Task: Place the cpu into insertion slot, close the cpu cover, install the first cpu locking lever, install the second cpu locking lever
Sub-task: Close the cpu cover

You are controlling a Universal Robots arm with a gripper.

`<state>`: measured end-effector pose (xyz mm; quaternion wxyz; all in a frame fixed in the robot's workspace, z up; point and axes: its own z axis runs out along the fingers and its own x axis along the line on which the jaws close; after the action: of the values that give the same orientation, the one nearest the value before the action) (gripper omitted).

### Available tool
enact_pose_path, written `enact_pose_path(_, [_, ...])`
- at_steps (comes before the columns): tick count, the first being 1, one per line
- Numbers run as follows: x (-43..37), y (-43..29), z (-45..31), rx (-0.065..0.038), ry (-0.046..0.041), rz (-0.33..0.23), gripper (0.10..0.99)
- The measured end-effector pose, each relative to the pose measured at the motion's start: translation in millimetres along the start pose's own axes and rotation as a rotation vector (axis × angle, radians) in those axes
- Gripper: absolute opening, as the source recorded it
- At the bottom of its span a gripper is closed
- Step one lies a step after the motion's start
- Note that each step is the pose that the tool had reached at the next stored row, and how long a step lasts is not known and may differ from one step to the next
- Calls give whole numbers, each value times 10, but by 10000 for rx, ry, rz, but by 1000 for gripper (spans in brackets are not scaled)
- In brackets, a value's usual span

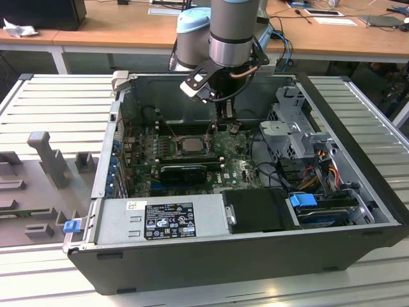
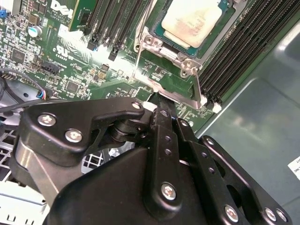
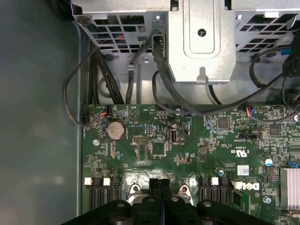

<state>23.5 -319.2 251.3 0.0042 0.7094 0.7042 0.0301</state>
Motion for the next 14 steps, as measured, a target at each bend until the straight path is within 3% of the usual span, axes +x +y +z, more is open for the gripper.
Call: enact_pose_path(14, [0,-36,-2,0,1,-1,106])
